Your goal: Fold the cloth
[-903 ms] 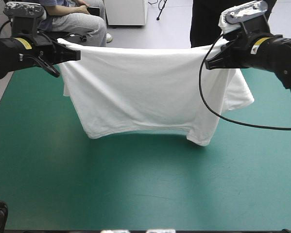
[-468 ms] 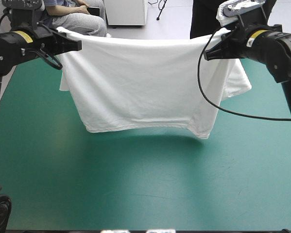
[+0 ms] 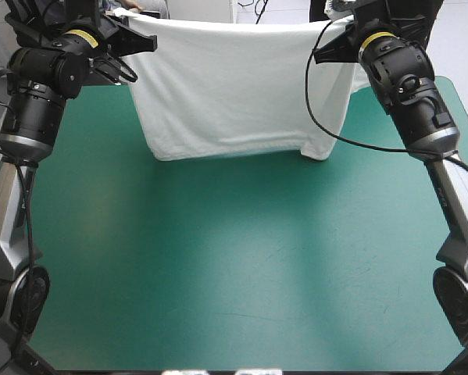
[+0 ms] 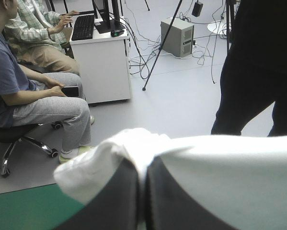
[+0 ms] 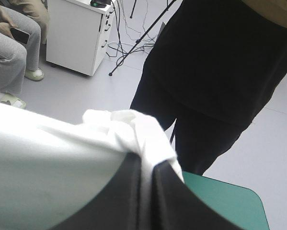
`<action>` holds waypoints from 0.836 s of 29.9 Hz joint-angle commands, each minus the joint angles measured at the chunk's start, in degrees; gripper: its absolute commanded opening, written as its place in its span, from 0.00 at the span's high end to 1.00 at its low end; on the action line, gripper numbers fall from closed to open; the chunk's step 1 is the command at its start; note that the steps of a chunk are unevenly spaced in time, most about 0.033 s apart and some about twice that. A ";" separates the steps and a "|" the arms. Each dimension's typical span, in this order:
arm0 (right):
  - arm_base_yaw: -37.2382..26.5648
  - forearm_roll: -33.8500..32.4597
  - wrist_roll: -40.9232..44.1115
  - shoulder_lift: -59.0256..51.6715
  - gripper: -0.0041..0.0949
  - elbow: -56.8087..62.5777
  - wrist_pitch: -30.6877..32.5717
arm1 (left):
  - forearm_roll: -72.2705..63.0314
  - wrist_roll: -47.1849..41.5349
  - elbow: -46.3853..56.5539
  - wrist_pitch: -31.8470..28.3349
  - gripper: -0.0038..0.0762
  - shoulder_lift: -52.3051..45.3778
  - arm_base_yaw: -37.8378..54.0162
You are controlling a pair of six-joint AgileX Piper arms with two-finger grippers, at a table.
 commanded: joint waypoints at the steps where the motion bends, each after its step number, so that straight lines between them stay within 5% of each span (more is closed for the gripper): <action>1: -0.28 -1.24 0.34 -2.70 0.98 -1.88 -4.05 | 0.46 -0.44 -1.74 -4.76 0.97 -1.94 -0.16; 7: -0.64 7.67 -3.25 -2.09 0.98 4.02 3.49 | 0.12 -1.23 1.02 9.00 0.97 0.35 -0.16; 12: -0.77 17.57 -8.68 -2.81 0.98 15.27 12.28 | -2.50 -2.11 15.82 16.32 0.97 -1.22 -0.28; 17: -0.77 24.92 -12.71 -7.74 0.98 29.24 12.84 | -5.32 -1.25 35.82 15.08 0.97 -8.24 -1.39; 25: -0.77 27.30 -12.99 -18.66 0.98 48.79 13.68 | -8.19 -0.64 59.87 13.67 0.97 -21.11 -1.49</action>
